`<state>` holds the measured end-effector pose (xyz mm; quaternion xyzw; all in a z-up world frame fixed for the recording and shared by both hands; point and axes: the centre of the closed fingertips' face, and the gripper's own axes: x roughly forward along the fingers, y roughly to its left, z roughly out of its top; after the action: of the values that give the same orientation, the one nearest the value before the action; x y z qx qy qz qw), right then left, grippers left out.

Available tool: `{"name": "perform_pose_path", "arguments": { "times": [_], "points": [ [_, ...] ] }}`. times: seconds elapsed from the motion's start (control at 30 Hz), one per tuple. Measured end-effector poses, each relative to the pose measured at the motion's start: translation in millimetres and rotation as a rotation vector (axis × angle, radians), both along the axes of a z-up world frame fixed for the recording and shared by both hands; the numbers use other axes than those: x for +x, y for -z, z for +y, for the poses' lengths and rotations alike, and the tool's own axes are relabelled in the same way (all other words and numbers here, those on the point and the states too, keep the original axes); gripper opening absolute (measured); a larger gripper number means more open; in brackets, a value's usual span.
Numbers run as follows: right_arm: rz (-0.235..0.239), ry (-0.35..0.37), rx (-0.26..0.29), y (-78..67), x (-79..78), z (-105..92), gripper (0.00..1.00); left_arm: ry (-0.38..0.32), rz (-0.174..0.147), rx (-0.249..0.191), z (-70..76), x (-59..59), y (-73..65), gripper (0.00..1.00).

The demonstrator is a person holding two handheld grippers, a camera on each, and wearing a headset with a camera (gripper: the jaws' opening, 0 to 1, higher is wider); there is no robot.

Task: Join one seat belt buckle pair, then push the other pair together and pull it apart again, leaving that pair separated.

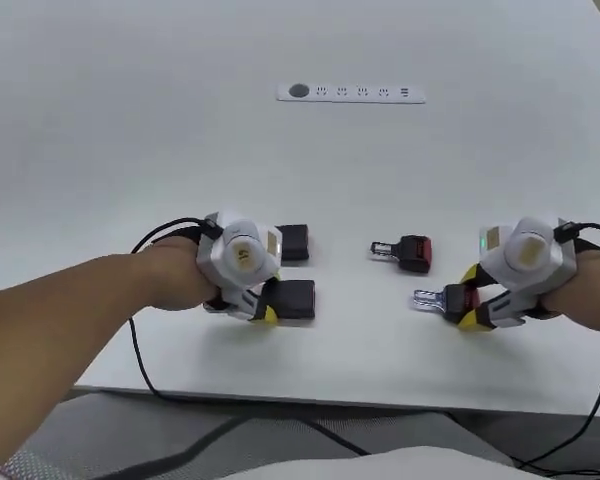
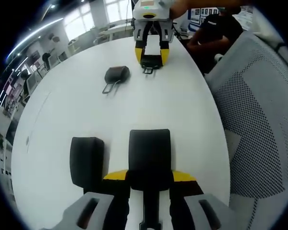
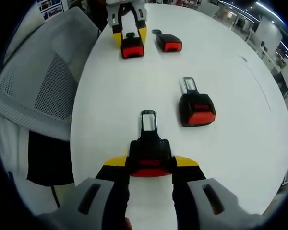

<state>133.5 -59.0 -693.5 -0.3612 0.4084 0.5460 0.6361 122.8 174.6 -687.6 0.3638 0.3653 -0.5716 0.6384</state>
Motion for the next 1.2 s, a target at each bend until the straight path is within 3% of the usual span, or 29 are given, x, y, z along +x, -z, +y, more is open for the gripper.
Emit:
{"name": "perform_pose_path", "arguments": {
  "times": [0.27,0.7,0.93,1.07,1.2],
  "points": [
    [-0.001,0.012,0.017,1.5,0.4,19.4,0.33,0.024,0.006,0.003,-0.9,-1.1,-1.1,0.32],
    [-0.009,-0.02,0.119,-1.7,-10.6,103.4,0.34,0.018,0.011,-0.004,-0.8,-1.6,-1.6,0.32],
    [-0.01,-0.042,0.157,-2.7,-9.1,135.0,0.33,0.009,0.014,0.001,0.6,0.5,0.9,0.32],
    [-0.019,-0.047,0.152,-2.4,-8.7,143.2,0.33,0.001,0.016,0.004,-0.4,-1.6,-1.0,0.32],
    [-0.02,-0.051,0.187,-6.8,-12.1,149.1,0.33,-0.004,0.019,0.02,0.2,-1.1,-0.2,0.32]
  ]
}}
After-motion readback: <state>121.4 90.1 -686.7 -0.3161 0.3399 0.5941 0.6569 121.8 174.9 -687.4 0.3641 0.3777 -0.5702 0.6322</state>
